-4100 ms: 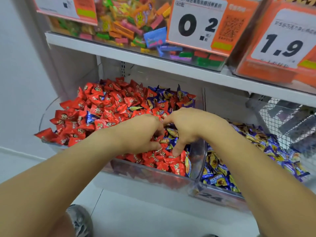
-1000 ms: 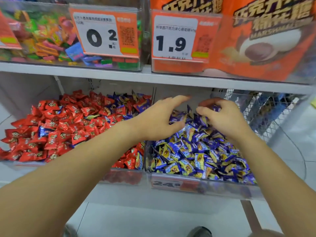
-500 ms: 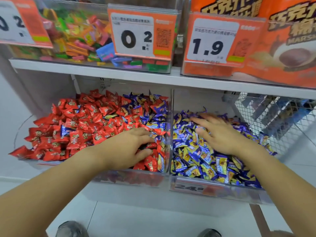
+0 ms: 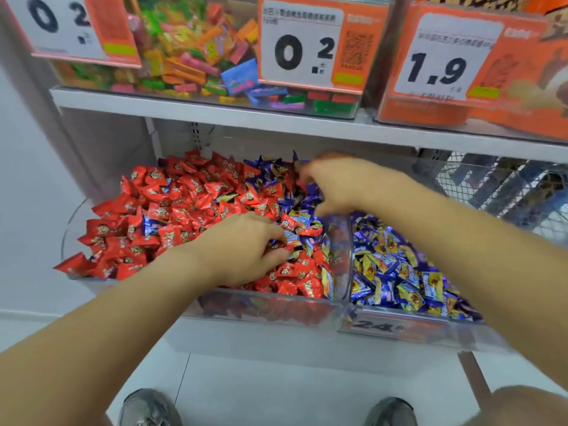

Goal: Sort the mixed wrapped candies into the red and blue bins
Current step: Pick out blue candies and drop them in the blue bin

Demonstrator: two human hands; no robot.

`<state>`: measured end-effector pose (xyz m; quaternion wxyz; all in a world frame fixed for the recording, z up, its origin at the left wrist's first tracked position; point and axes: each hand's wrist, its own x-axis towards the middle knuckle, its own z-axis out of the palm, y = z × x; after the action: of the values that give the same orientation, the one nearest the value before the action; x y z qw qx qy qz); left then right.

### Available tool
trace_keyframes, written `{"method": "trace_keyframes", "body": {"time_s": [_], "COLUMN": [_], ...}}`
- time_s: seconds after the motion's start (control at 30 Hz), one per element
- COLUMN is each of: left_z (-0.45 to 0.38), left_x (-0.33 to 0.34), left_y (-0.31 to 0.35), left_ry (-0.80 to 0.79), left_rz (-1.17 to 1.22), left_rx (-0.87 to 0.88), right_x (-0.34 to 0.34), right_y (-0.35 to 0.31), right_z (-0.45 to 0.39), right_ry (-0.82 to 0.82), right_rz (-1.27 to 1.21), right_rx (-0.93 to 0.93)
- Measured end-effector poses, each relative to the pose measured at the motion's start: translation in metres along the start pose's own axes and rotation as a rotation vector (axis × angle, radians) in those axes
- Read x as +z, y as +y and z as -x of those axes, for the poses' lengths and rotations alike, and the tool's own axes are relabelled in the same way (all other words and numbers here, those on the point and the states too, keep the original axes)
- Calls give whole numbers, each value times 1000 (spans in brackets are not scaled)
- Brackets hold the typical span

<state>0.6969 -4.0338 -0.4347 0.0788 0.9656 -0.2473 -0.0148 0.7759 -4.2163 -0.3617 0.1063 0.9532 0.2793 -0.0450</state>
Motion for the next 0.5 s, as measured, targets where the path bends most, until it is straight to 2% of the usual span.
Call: {"method": "trace_keyframes", "body": {"time_s": [0.07,0.13,0.37,0.5], "left_z": [-1,-1,1,1], "left_x": [0,1,4,1], "left_y": [-3,-6,-16,-16], "left_ry": [10,14,-3,-4], "left_rz": [53,110,220,253], "left_rx": [0,2,-3,1], "right_x": [-1,3,7,-1], "right_y": [-5,-11,-10,-14], "right_z": [-14,-26,-46,-49], "right_ry": [-119,-172,-326,-419], "right_rz": [159,237,51,66], "right_rx": [72,61,36,15]}}
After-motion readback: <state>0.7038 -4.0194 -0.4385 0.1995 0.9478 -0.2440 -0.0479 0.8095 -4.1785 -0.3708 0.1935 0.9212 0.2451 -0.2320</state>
